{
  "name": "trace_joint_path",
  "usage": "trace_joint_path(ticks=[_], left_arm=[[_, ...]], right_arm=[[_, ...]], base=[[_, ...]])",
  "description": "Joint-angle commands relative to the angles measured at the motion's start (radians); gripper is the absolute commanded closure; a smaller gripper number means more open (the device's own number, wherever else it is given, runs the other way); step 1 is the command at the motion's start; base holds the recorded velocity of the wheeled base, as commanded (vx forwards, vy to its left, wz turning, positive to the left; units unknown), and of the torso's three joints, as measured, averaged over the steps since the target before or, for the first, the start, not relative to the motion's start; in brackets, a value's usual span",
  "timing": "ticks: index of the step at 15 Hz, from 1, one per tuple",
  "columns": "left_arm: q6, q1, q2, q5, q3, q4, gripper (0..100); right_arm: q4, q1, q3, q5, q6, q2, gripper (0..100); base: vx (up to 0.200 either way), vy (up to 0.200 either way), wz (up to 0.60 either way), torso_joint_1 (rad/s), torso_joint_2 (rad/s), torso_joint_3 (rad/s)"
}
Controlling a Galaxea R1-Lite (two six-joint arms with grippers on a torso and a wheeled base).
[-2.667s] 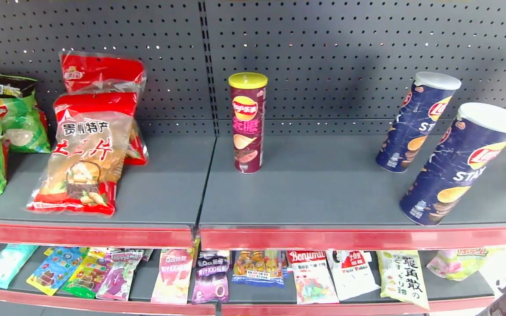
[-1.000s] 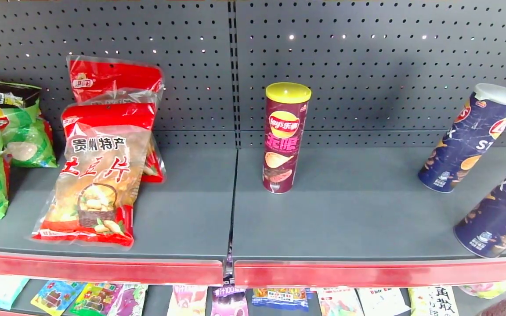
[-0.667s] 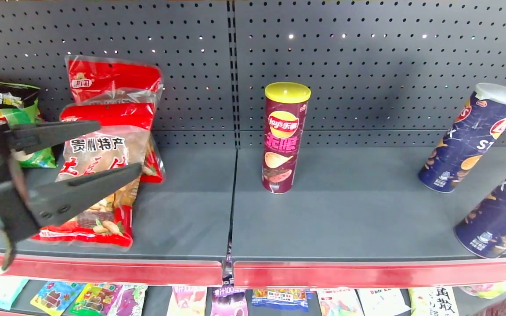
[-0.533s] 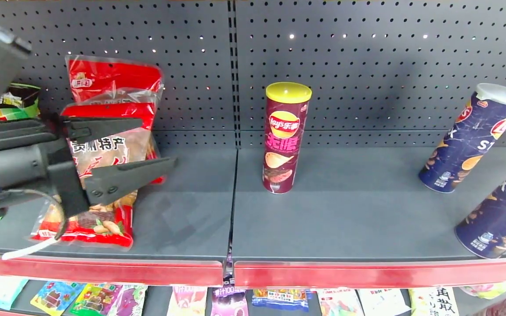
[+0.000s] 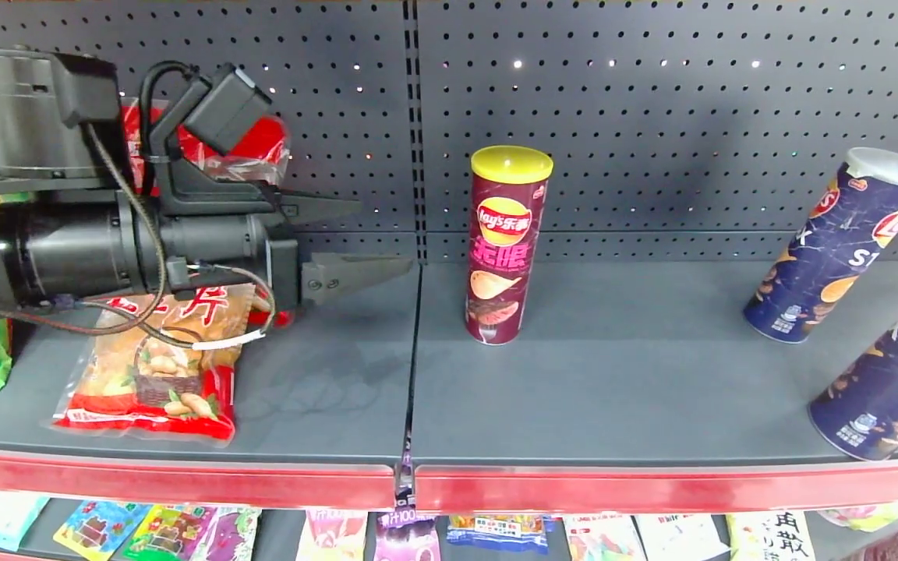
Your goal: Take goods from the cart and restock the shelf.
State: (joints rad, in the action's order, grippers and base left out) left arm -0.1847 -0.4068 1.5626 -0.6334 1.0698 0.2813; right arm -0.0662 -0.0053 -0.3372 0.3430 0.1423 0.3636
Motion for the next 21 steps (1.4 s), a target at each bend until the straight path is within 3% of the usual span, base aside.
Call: trace_joint_path(ticks=[1, 18, 21], left_arm=[[-0.004, -0.009, 0.063, -0.023, 0.025, -0.001, 0], [-0.004, -0.05, 0.396, -0.075, 0.404, -0.002, 0], [0.001, -0.083, 0.407, -0.084, 0.421, -0.007, 0]], right_arm=[[0.0, 0.001, 0.001, 0.001, 0.0, 0.0, 100], [-0.001, 0.001, 0.01, -0.016, -0.001, 0.003, 100], [-0.001, 0.001, 0.012, -0.022, -0.003, 0.005, 100]], base=[[0.0, 0.0, 0.0, 0.0, 0.0, 0.0], [0.0, 0.0, 0.0, 0.0, 0.0, 0.0], [0.0, 0.0, 0.0, 0.0, 0.0, 0.0]])
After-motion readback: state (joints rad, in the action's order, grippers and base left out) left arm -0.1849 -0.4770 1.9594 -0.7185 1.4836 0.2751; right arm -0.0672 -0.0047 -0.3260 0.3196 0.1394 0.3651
